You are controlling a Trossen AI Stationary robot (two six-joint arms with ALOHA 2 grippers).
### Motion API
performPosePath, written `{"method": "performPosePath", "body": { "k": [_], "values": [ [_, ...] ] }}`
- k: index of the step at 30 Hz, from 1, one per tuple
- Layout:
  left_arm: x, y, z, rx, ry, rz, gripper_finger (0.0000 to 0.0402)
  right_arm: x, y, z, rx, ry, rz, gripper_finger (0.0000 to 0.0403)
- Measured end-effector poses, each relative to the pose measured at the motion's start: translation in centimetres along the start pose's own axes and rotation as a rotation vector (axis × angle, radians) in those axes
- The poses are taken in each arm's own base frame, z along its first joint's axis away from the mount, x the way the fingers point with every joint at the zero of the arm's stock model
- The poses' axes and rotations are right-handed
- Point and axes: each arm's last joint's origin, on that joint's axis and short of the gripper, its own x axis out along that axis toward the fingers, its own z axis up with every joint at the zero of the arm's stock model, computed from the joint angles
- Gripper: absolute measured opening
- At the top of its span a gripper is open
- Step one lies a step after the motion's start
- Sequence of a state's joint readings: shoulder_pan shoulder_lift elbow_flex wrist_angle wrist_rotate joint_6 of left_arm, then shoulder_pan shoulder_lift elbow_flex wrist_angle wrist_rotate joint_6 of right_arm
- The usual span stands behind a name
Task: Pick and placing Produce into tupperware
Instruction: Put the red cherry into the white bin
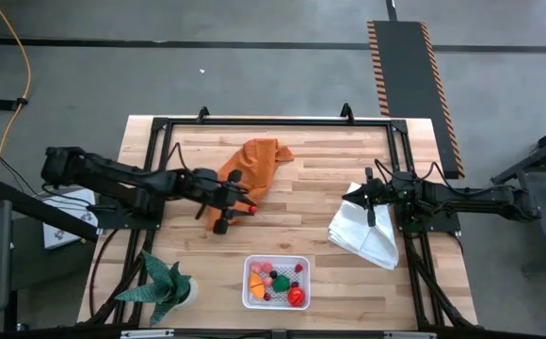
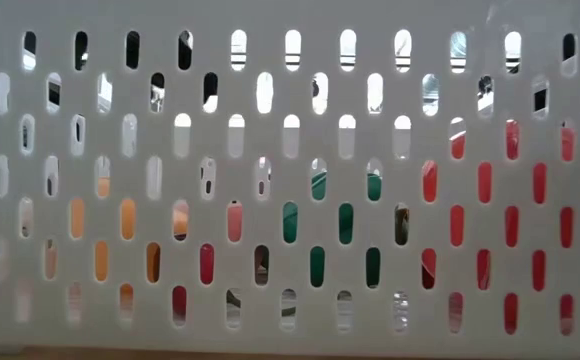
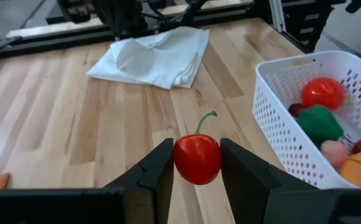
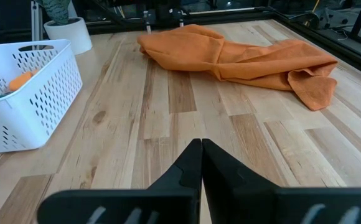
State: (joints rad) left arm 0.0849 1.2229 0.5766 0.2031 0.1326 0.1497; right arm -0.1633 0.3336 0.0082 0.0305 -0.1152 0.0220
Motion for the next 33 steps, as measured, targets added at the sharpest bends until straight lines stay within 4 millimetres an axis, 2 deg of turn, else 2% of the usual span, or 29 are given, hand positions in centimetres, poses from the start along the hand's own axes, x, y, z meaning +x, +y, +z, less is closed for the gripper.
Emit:
{"method": "performPosePath", "body": {
  "k": [7,18,23,33],
  "values": [
    [-1.8,0.0,1.3,-0.036,0.022,0.016,0.0113,0.0,0.0,0.0,0.0,0.0,0.0,0.0],
    [-4.3,0.8,8.2,0.058,0.113,0.045,0.0113,0.0,0.0,0.0,0.0,0.0,0.0,0.0],
    [-5.7,0.9,10.0,0.039,0.156,0.049,0.0113,0.0,0.0,0.0,0.0,0.0,0.0,0.0],
    [-6.4,-1.5,13.8,0.044,0.16,0.128,0.0113,0.0,0.0,0.0,0.0,0.0,0.0,0.0]
  ]
}}
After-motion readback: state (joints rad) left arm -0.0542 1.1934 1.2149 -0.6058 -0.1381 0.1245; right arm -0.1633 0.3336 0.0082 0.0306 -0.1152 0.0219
